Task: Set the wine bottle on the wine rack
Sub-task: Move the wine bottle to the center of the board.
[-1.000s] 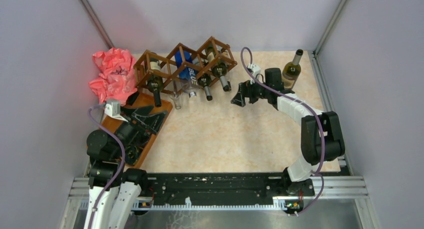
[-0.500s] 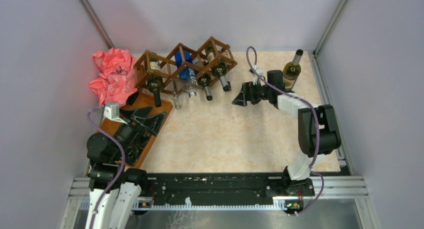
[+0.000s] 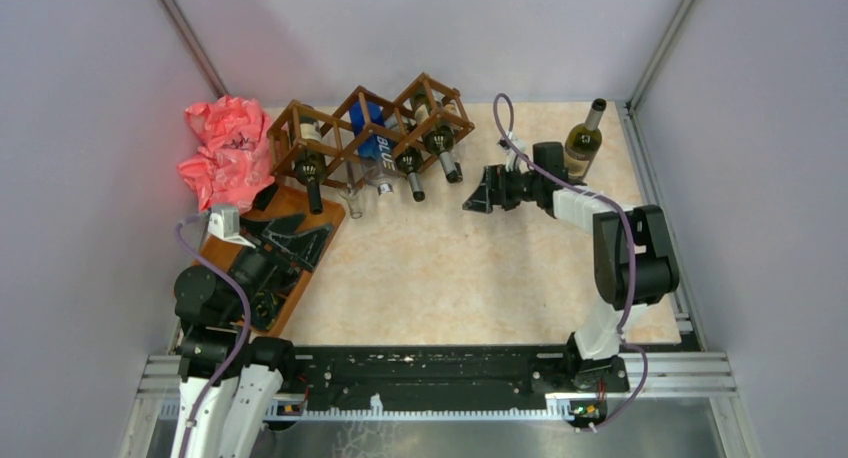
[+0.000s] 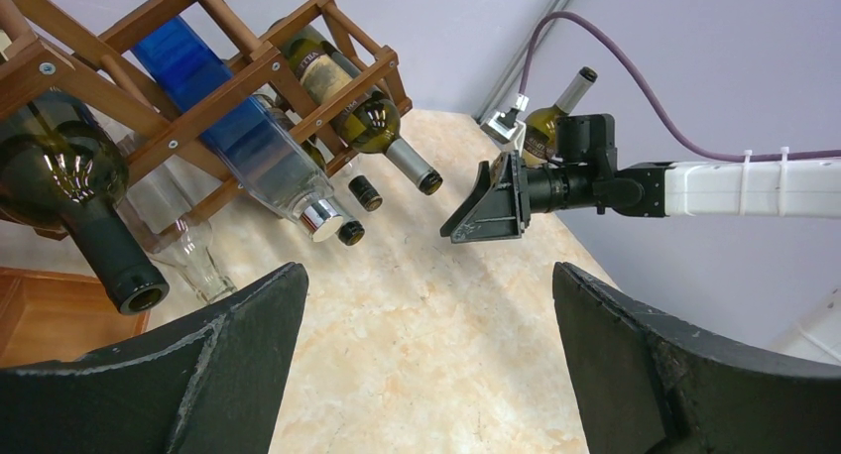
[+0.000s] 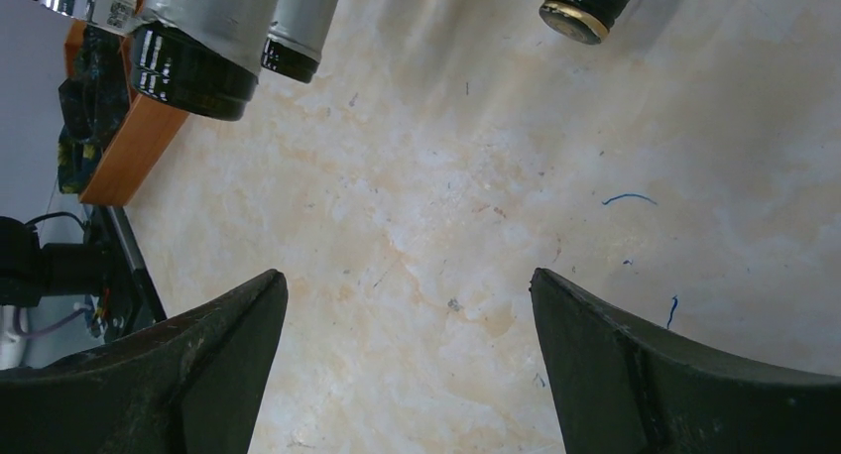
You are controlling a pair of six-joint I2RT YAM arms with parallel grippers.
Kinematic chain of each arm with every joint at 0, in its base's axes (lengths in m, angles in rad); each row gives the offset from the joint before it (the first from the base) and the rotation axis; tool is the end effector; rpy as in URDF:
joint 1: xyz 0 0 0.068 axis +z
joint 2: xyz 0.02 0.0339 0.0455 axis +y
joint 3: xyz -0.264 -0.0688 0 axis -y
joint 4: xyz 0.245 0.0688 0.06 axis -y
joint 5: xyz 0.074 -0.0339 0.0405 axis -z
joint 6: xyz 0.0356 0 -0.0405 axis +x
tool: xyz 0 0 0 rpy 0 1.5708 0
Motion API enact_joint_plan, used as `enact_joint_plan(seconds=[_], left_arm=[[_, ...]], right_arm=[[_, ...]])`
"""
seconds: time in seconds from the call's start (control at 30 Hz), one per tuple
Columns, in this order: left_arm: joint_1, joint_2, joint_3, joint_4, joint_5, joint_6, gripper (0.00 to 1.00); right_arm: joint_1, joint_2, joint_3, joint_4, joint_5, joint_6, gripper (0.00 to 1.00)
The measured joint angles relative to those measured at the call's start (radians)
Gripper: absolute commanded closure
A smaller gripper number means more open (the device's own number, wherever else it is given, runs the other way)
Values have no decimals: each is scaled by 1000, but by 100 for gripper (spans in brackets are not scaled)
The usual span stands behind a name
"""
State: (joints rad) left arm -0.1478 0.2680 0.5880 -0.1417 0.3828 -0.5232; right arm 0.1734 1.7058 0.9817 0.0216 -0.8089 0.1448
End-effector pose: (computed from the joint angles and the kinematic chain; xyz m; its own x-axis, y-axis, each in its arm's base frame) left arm 0.0816 -0.0256 0.3364 -0.0980 -0.4540 -0.8856 0.5209 0.7348 -0.4343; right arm 0.3443 0.0865 0.1940 -0.7255 -0.0259 -0.6878 -0.5643 0.5946 0.5727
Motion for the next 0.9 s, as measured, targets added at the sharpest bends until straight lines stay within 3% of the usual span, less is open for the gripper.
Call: enact_joint_plan(seconds=[0.4, 0.8, 0.9], left_arm=[[0, 12, 3, -9, 0, 8, 1], [0, 31, 23, -24, -8, 20, 1], [0, 33, 23, -24, -13, 20, 1]], right_arm=[[0, 204, 36, 98, -6, 185, 29], [0, 442, 257, 305, -17, 462, 31], [0, 488, 311, 332, -18, 504, 35]])
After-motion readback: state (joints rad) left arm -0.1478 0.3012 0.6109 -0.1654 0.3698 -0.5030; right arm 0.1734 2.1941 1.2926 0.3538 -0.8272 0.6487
